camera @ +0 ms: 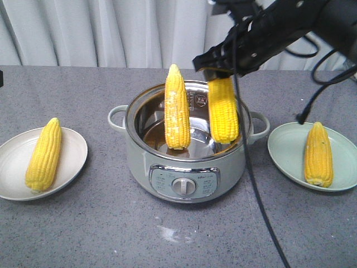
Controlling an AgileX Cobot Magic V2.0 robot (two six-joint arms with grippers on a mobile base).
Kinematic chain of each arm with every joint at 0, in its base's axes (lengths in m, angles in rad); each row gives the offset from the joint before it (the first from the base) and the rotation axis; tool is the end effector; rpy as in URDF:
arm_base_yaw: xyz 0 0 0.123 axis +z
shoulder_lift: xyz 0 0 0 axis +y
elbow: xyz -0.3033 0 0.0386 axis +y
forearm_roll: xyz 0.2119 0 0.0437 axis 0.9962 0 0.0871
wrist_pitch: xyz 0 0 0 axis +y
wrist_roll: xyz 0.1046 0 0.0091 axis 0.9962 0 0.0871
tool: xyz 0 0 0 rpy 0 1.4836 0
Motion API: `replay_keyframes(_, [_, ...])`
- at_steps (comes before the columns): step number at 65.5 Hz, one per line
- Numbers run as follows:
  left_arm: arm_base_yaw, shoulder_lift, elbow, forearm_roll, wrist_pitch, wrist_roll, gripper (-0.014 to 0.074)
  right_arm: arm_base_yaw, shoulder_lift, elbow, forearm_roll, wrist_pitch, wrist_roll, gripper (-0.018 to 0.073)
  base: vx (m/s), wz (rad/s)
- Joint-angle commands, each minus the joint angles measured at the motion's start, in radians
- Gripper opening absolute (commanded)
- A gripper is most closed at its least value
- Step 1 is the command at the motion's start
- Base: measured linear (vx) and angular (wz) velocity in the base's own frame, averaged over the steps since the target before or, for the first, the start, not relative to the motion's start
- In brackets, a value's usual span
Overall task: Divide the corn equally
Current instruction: 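Lift the grasped cob up out of the pot with the right gripper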
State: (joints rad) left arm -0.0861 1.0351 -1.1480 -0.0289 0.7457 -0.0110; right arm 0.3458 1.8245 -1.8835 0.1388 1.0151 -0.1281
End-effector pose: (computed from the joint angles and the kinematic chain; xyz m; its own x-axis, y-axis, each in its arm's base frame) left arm 0.1729 -0.0170 0.4163 -0.5199 0.0125 -0.8542 0.0860 0.9956 -0.0377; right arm 0.3628 0.1438 0.3837 -0.6925 -0.3070 -0.6529 -0.4468 0.8930 0.0539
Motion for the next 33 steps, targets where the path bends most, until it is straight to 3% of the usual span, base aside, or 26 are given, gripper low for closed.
replay_keyframes(1, [0.001, -0.016, -0.024, -0.007, -0.075, -0.011, 0.059, -0.005, -0.118, -0.03, -0.079, -0.011, 0.024, 0.0068, 0.0, 0.0])
replay_keyframes(12, [0.001, -0.016, -0.024, -0.006, -0.064, -0.011, 0.059, -0.071, -0.219, -0.03, -0.059, 0.083, 0.0, 0.0078, 0.0, 0.0])
replay_keyframes(33, [0.001, -0.016, -0.024, -0.008, -0.052, -0.011, 0.059, -0.335, -0.353, 0.017, 0.029, 0.217, -0.089, 0.0081, 0.0, 0.0])
